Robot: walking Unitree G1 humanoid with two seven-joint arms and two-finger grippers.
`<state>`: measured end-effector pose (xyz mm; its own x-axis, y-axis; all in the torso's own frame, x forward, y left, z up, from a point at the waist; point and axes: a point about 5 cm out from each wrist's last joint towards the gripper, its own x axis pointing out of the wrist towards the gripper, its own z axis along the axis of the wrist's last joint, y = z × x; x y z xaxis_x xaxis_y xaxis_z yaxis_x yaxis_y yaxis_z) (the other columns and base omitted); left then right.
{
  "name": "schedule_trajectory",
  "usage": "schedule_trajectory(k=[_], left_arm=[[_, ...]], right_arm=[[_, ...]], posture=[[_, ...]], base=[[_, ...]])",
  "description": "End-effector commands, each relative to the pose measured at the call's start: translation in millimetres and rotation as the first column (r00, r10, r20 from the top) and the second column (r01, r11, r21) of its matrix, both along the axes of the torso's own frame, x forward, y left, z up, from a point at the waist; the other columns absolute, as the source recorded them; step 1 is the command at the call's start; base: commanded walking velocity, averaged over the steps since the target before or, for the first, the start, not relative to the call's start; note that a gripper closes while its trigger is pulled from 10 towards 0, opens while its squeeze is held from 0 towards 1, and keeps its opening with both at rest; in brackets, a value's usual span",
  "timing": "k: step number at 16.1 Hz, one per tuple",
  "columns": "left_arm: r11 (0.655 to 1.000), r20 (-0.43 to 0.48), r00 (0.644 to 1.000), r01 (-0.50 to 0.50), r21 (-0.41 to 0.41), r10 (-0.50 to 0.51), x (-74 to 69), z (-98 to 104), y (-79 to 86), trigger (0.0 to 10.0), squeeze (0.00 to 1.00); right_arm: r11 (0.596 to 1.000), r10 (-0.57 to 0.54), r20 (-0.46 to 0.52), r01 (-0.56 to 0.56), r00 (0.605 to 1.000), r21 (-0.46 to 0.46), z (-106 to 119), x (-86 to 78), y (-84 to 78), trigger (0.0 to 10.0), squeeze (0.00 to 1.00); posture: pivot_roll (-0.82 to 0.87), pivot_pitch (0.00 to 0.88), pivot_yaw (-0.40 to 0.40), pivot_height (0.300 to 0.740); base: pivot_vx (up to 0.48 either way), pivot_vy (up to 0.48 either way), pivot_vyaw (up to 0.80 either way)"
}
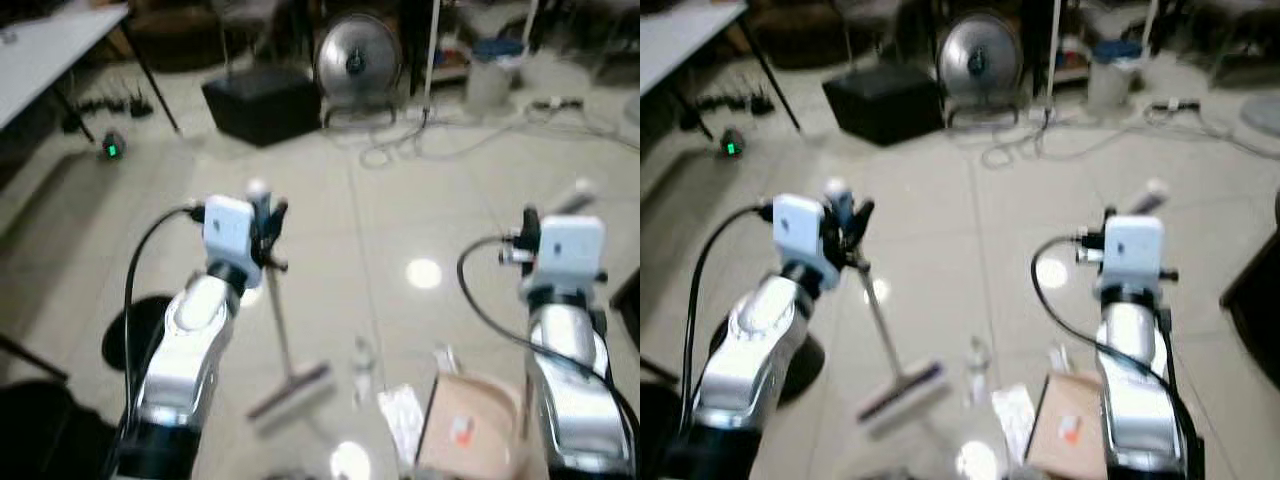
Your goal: Sweep floor
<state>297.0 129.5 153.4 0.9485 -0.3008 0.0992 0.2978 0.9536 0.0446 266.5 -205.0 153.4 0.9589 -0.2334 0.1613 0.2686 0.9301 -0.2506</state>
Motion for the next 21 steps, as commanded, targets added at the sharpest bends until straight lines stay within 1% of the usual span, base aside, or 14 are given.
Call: schedule_trajectory(k=[1,3,5,7,8,9,10,12,13,15,17,18,19,21], left_arm=[[0.996,0.014,0.996,-0.084,0.024,0.083,3.2,1.6,14.2,10.0,0.0],[0.988,0.008,0.988,-0.155,-0.013,0.155,12.3,1.4,18.2,10.0,0.0],[0.983,0.011,0.983,-0.182,-0.035,0.182,17.4,1.8,18.3,10.0,0.0],[0.974,0.006,0.975,-0.223,-0.043,0.224,26.2,1.0,18.6,10.0,0.0],[0.969,0.005,0.97,-0.242,-0.05,0.242,28.5,1.2,19.1,10.0,0.0],[0.961,0.016,0.963,-0.269,-0.071,0.27,31.7,2.8,19.6,10.0,0.0],[0.942,0.03,0.946,-0.318,-0.103,0.323,36.3,4.7,23.1,10.0,0.0],[0.931,0.032,0.937,-0.341,-0.134,0.347,40.5,4.6,25.6,10.0,0.0],[0.928,0.036,0.934,-0.349,-0.133,0.356,42.3,3.5,25.2,10.0,0.0],[0.925,0.041,0.929,-0.362,-0.114,0.368,43.6,1.4,20.7,10.0,0.0],[0.922,0.058,0.926,-0.363,-0.131,0.373,45.6,5.2,16.5,10.0,0.0],[0.923,0.063,0.926,-0.362,-0.134,0.372,45.4,5.1,15.6,10.0,0.0],[0.923,0.071,0.927,-0.356,-0.144,0.368,43.8,4.7,13.8,10.0,0.0],[0.925,0.078,0.929,-0.348,-0.15,0.362,42.1,3.0,12.1,10.0,0.0]], right_arm=[[0.998,0.065,0.056,-0.066,0.996,0.017,7.4,4.4,9.9,10.0,0.0],[0.995,0.1,0.074,-0.101,0.992,0.01,5.8,12.4,8.4,10.0,0.0],[0.992,0.126,0.069,-0.125,0.99,-0.015,2.7,17.6,8.1,10.0,0.0],[0.978,0.178,0.027,-0.174,0.984,-0.116,-4.9,28.3,10.1,10.0,0.0],[0.976,0.183,0.02,-0.179,0.983,-0.123,-6.4,31.3,9.9,10.0,0.0],[0.971,0.197,0.013,-0.194,0.98,-0.139,-8.9,35.8,9.4,10.0,0.0],[0.955,0.225,0.004,-0.22,0.974,-0.201,-11.6,41.6,9.2,10.0,0.0],[0.945,0.229,0.013,-0.219,0.973,-0.242,-13.5,44.8,6.8,10.0,0.0],[0.937,0.235,0.011,-0.223,0.972,-0.269,-16.3,45.6,6.6,10.0,0.0],[0.911,0.257,0.0,-0.242,0.966,-0.333,-24.3,43.1,5.3,10.0,0.0],[0.921,0.235,0.03,-0.212,0.972,-0.327,-29.3,42.5,2.7,10.0,0.0],[0.916,0.248,0.034,-0.223,0.968,-0.333,-33.9,41.9,8.2,10.0,0.0],[0.905,0.283,0.054,-0.248,0.958,-0.345,-39.7,40.0,20.7,10.0,0.0],[0.908,0.3,0.077,-0.26,0.951,-0.329,-43.0,39.1,32.5,10.0,0.0]], posture=[[0.04,0.144,0.128,0.74],[0.05,0.167,0.135,0.74],[0.06,0.186,0.136,0.74],[0.08,0.212,0.135,0.74],[0.09,0.222,0.134,0.74],[0.1,0.238,0.134,0.74],[0.11,0.238,0.139,0.74],[0.11,0.259,0.144,0.74],[0.13,0.284,0.146,0.74],[0.16,0.279,0.147,0.74],[0.19,0.309,0.165,0.74],[0.19,0.313,0.169,0.74],[0.19,0.311,0.176,0.74],[0.19,0.324,0.181,0.74]], base=[[0.0,0.0,0.0],[0.0,0.0,0.0],[0.0,0.0,0.0],[0.0,0.0,0.0],[0.0,0.0,0.0],[0.0,0.0,0.0],[0.0,0.0,0.0],[0.0,0.0,0.0],[0.0,0.0,0.0],[0.0,0.0,0.0],[0.0,0.0,0.0],[0.0,0.0,0.0],[0.0,0.0,0.0],[0.0,0.0,0.0]])
